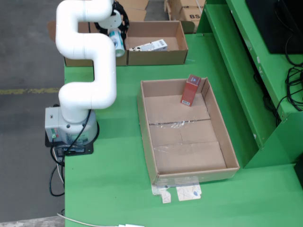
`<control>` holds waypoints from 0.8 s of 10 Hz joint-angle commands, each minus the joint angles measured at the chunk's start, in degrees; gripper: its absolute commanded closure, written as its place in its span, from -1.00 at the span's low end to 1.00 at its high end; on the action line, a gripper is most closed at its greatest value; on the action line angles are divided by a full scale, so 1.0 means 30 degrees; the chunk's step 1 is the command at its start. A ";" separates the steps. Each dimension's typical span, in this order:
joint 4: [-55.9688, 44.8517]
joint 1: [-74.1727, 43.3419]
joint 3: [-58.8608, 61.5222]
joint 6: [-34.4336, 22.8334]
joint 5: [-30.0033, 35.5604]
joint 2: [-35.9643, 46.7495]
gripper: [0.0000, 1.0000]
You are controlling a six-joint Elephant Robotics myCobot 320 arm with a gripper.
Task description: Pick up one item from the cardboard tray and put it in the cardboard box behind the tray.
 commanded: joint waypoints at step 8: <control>1.2090 0.1081 1.2304 -0.5529 -0.8479 -1.2413 1.00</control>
